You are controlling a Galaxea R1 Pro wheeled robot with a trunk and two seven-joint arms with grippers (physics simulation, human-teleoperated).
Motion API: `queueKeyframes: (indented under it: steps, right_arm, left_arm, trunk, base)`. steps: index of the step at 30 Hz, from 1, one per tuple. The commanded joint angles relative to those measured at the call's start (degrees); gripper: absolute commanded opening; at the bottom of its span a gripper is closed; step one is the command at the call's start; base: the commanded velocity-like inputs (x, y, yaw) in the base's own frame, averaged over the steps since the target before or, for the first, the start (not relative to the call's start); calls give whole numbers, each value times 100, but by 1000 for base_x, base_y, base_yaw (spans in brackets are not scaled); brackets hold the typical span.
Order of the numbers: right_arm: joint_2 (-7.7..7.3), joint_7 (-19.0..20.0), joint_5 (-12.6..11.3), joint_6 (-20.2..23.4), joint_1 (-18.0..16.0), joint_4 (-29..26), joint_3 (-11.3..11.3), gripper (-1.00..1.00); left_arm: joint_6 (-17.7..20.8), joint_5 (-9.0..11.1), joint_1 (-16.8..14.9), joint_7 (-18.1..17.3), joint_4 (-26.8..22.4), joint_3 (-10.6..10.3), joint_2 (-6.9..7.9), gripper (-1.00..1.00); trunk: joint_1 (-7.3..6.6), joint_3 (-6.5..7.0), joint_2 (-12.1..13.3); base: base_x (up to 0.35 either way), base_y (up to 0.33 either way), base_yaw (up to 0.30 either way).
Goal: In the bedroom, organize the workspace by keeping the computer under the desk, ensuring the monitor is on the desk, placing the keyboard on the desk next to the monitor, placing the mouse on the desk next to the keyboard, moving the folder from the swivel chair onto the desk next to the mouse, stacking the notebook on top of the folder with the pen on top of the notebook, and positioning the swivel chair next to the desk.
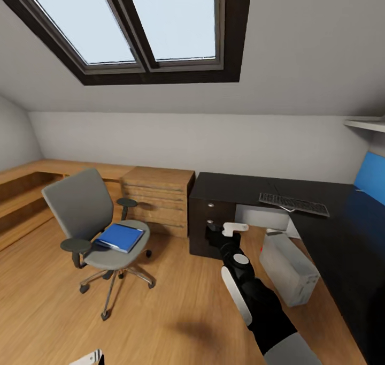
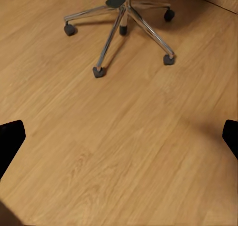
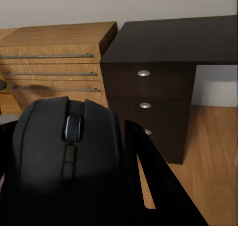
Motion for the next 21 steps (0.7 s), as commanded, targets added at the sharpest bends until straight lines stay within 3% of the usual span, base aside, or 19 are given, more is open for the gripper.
queueKeyframes:
  steps: [1,21]
  right_arm:
    - [-21,-64,-55,16,11,-24,11,-100]
    - [-25,-73,-47,6,12,-13,2,-100]
  left_arm:
    - [-45,32,-3,33,-6,-43,8,100]
    - [-45,18,-3,40,-9,-45,8,100]
  trunk:
    - [-18,12,38]
    - [-458,372,840]
  base:
    - [320,114,0]
    - [320,15,0]
